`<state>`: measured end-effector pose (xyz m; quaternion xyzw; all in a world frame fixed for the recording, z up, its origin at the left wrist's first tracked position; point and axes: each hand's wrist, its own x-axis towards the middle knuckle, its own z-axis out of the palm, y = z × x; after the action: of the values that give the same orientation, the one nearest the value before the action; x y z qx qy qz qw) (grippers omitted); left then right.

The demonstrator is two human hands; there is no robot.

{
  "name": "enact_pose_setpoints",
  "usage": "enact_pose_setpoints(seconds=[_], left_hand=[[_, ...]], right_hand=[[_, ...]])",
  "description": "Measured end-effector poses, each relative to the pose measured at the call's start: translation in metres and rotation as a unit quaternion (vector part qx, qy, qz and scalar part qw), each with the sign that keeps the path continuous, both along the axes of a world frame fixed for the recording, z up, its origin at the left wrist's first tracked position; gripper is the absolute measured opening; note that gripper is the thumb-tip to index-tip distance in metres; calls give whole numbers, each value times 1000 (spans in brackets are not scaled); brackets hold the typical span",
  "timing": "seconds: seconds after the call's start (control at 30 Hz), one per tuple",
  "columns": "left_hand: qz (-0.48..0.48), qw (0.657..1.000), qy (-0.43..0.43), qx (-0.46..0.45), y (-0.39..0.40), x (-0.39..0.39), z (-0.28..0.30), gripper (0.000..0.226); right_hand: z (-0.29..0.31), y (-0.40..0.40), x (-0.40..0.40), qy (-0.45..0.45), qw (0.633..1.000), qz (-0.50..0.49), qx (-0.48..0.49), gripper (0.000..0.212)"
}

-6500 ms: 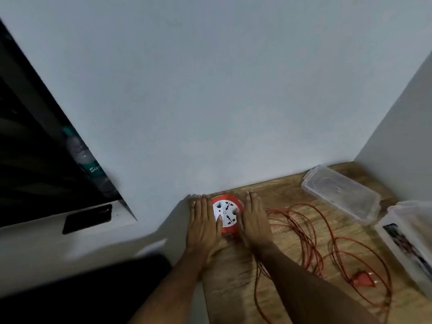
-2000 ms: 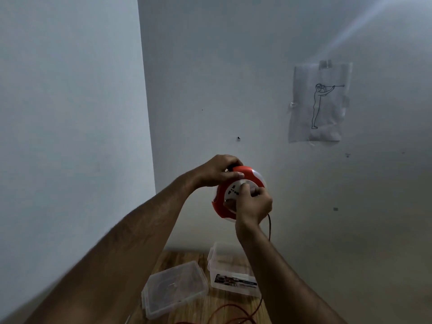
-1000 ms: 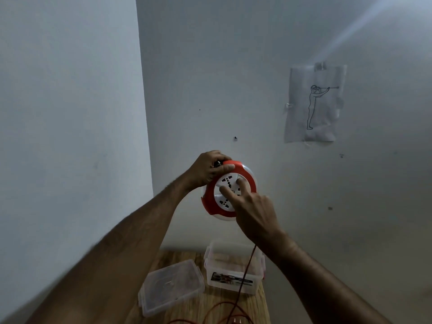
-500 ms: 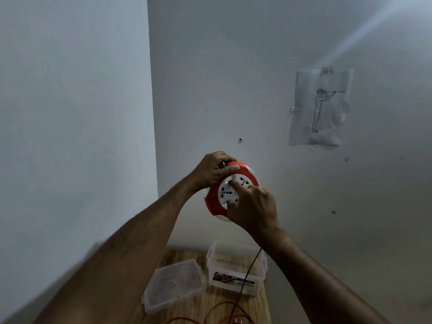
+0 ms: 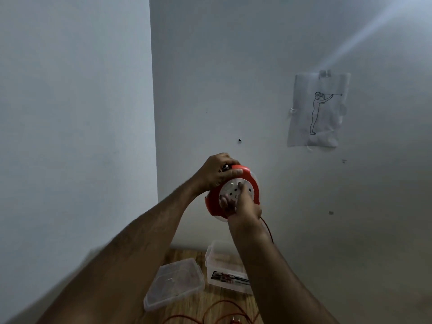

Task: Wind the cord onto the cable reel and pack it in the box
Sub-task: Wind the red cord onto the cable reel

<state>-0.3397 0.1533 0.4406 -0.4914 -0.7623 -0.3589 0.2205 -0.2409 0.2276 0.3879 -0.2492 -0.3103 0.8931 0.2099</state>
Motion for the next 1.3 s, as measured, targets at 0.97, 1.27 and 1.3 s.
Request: enact_pose_setpoints(seconds=[0.97,1.27,1.3], left_hand=[[-2,1000,19,24,-6,14,25,35],[6,999,25,40,-9,14,24,35],[7,999,27,38,-10,14,22,35]], right_hand=[[4,49,23,47,334,-212,917,63],[2,6,13,5,846,-122,518,40],[3,2,12,1,884,-104,456,40]])
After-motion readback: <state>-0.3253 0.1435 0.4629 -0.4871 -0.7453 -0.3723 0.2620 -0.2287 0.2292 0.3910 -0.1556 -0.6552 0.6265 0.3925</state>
